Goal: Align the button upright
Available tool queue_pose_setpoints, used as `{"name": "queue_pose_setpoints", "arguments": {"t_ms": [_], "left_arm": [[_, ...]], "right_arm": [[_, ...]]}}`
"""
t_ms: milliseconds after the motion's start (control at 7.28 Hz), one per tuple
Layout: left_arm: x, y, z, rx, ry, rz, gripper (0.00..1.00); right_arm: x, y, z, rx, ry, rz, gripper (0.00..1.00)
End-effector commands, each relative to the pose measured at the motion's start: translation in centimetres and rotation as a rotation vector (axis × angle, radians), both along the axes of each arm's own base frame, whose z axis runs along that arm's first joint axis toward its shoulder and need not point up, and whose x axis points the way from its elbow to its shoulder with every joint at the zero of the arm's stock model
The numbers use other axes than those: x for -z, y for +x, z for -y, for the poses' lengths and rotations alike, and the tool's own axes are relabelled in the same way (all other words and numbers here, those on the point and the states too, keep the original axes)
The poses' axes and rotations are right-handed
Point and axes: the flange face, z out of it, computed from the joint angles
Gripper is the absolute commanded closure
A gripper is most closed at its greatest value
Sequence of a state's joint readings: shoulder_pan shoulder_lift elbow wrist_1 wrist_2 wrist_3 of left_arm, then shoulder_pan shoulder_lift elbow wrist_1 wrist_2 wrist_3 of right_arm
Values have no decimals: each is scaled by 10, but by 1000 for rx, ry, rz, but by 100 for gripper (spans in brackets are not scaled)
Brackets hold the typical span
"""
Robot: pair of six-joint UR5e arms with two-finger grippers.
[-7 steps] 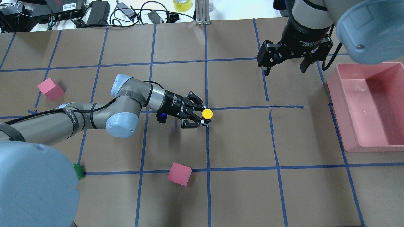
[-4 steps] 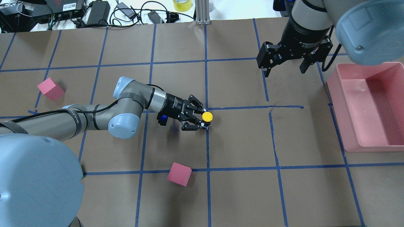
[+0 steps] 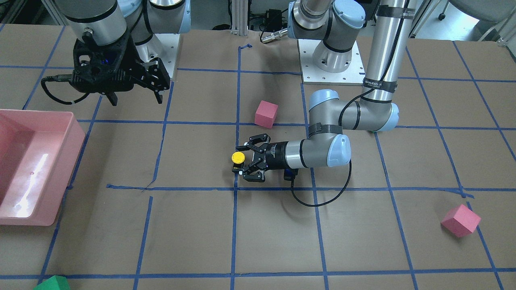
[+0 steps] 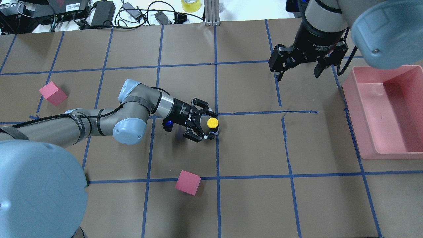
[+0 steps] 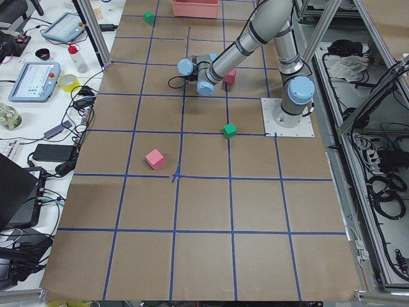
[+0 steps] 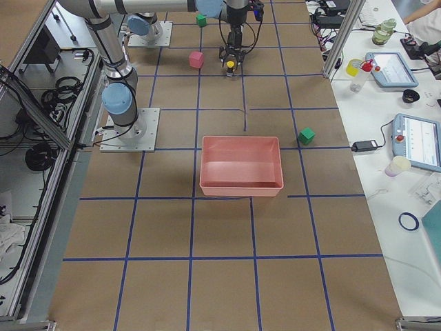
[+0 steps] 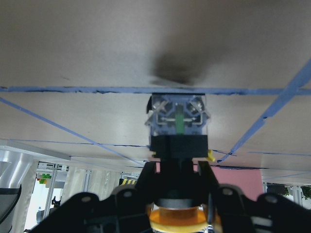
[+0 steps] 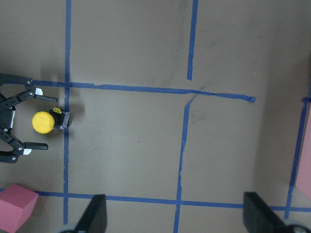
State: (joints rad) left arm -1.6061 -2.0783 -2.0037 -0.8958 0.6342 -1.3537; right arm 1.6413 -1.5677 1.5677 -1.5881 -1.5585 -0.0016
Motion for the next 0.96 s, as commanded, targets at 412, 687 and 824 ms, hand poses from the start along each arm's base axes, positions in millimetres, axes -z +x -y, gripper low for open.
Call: {"name": "queue_pose_setpoints", "arguments": {"t_ms": [412, 687, 824], "left_arm": [[-61, 37, 52, 62, -202, 493, 0], [-136, 51, 79, 305, -333, 520, 0], [-179, 76, 88, 466, -415, 586, 0]], "right_arm": [[1, 0, 0, 0, 2, -2, 0], [1, 0, 0, 0, 2, -2, 0], [1, 0, 0, 0, 2, -2, 0]]}}
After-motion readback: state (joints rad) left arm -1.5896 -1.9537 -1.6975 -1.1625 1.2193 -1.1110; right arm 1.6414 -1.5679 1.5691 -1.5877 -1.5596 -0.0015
